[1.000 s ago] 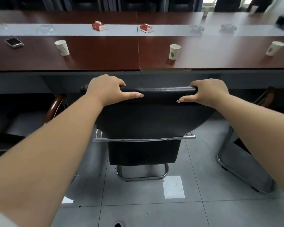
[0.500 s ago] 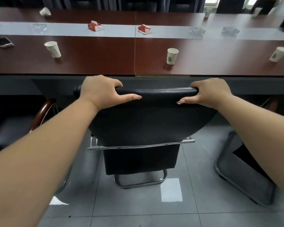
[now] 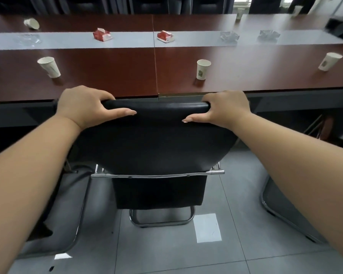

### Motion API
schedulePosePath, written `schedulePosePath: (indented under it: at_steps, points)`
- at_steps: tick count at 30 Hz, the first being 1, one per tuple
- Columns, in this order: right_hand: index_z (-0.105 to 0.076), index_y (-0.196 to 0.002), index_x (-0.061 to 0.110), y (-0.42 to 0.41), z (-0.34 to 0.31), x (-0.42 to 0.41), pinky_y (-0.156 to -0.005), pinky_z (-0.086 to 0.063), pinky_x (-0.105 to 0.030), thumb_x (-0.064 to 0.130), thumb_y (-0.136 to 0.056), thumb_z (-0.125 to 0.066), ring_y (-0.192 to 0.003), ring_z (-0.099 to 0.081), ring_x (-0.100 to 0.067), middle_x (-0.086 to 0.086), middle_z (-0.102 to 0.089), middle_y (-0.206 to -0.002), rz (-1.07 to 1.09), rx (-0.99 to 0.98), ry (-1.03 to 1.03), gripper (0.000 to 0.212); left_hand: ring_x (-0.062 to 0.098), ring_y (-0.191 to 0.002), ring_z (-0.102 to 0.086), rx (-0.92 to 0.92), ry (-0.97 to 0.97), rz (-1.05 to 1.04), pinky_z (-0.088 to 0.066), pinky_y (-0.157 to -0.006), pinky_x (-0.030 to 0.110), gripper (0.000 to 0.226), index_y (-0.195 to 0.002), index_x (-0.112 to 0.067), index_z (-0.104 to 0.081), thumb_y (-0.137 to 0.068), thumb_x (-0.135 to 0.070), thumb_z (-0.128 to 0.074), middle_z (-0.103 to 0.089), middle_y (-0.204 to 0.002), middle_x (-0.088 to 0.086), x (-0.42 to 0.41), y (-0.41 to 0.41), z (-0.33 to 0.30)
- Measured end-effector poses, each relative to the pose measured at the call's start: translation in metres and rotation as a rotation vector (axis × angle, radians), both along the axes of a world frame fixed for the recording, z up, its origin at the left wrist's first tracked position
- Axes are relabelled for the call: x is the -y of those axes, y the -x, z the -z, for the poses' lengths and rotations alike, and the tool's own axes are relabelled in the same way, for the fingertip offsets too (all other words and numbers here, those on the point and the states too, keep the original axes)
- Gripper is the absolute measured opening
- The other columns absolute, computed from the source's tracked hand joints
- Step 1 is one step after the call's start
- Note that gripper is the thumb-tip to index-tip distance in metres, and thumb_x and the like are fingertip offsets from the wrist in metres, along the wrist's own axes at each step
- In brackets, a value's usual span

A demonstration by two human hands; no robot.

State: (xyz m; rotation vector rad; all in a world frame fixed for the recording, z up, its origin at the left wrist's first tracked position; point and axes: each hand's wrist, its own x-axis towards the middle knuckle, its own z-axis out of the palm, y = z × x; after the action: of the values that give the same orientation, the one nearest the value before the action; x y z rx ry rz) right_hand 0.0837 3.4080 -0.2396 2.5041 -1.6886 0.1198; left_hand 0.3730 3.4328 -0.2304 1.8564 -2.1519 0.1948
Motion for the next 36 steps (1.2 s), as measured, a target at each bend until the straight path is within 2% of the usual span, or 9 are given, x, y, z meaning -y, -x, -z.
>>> schedulePosePath:
  at_steps: [3, 7, 9, 15, 20, 24, 29, 32, 36]
  points:
    - [-0.037, -0.059, 0.021, 0.017, 0.003, 0.0, -0.05, -0.025, -0.023, 0.086, -0.047, -0.027, -0.065, -0.048, -0.022, 0.007, -0.04, -0.054, 0.027, -0.008, -0.015, 0.066, 0.028, -0.074, -0.063, 0.034, 0.079, 0.059, -0.033, -0.059, 0.025, 0.097, -0.076, -0.023, -0.069, -0.041, -0.097, -0.016, -0.066, -0.065, 0.004, -0.001, 0.015, 0.015]
    - [-0.036, -0.06, 0.026, 0.027, 0.002, 0.004, -0.05, -0.025, -0.022, 0.081, -0.051, -0.035, -0.068, -0.046, -0.023, 0.006, -0.039, -0.056, 0.053, 0.028, -0.065, 0.056, 0.019, -0.064, -0.053, 0.057, 0.086, 0.046, -0.023, -0.049, 0.019, 0.093, -0.083, -0.022, -0.07, -0.049, -0.091, -0.017, -0.051, -0.055, -0.006, 0.004, 0.026, 0.016]
    - [-0.031, -0.059, 0.027, 0.027, 0.002, 0.007, -0.05, -0.024, -0.02, 0.082, -0.05, -0.034, -0.069, -0.045, -0.022, 0.006, -0.037, -0.056, 0.053, 0.048, -0.048, 0.056, 0.021, -0.066, -0.058, 0.07, 0.097, 0.056, -0.023, -0.049, 0.017, 0.096, -0.085, -0.021, -0.071, -0.049, -0.091, -0.017, -0.052, -0.057, -0.005, 0.007, 0.025, 0.016]
    - [-0.046, -0.074, 0.022, 0.029, 0.009, -0.004, -0.051, -0.025, -0.026, 0.083, -0.048, -0.033, -0.069, -0.045, -0.023, 0.005, -0.041, -0.059, 0.073, 0.087, 0.006, 0.068, 0.024, -0.069, -0.062, 0.08, 0.113, 0.077, -0.028, -0.05, 0.018, 0.094, -0.079, -0.02, -0.07, -0.05, -0.092, -0.017, -0.065, -0.064, 0.002, -0.001, 0.027, 0.021]
    - [-0.062, -0.085, 0.016, 0.029, 0.016, -0.018, -0.075, -0.041, -0.035, 0.086, -0.051, -0.028, -0.084, -0.058, -0.027, -0.004, -0.065, -0.085, 0.073, 0.131, 0.093, 0.085, 0.022, -0.078, -0.062, 0.053, 0.018, 0.053, -0.035, -0.055, 0.021, 0.085, -0.085, -0.022, -0.068, -0.055, -0.093, -0.033, -0.067, -0.075, 0.0, -0.013, 0.029, 0.018]
    - [-0.062, -0.106, 0.026, 0.026, 0.011, -0.03, -0.097, -0.039, -0.046, 0.087, -0.052, -0.031, -0.104, -0.056, -0.027, -0.002, -0.066, -0.107, 0.196, 0.135, -0.072, 0.087, 0.021, -0.072, -0.06, 0.053, 0.018, 0.029, -0.037, -0.056, 0.027, 0.081, -0.081, -0.017, -0.066, -0.059, -0.086, -0.029, -0.065, -0.073, -0.001, -0.023, 0.03, 0.02]
    - [-0.055, -0.124, 0.027, 0.021, 0.017, -0.048, -0.112, -0.018, -0.042, 0.069, -0.073, -0.053, -0.125, -0.044, -0.022, 0.001, -0.058, -0.128, 0.22, 0.321, -0.047, 0.067, 0.021, -0.091, -0.062, 0.026, 0.066, -0.029, -0.037, -0.078, 0.033, 0.079, -0.104, -0.018, -0.066, -0.069, -0.081, -0.035, -0.069, -0.095, -0.001, -0.034, 0.034, 0.024]
    - [-0.044, -0.136, 0.022, 0.018, 0.017, -0.06, -0.116, -0.002, -0.042, 0.055, -0.081, -0.059, -0.14, -0.023, -0.02, -0.001, -0.042, -0.144, 0.239, 0.412, -0.114, 0.066, 0.024, -0.098, -0.06, -0.016, 0.032, -0.032, -0.037, -0.084, 0.035, 0.068, -0.11, -0.018, -0.065, -0.08, -0.073, -0.037, -0.068, -0.102, 0.002, -0.037, 0.036, 0.022]
    - [-0.047, -0.136, 0.021, 0.013, 0.006, -0.073, -0.117, -0.006, -0.039, 0.028, -0.089, -0.062, -0.145, -0.006, -0.018, -0.002, -0.029, -0.152, 0.278, 0.805, -0.232, 0.05, 0.024, -0.123, -0.047, -0.107, -0.036, -0.009, -0.021, -0.11, 0.042, 0.054, -0.129, -0.017, -0.054, -0.093, -0.053, -0.036, -0.058, -0.128, 0.005, -0.041, 0.036, 0.022]
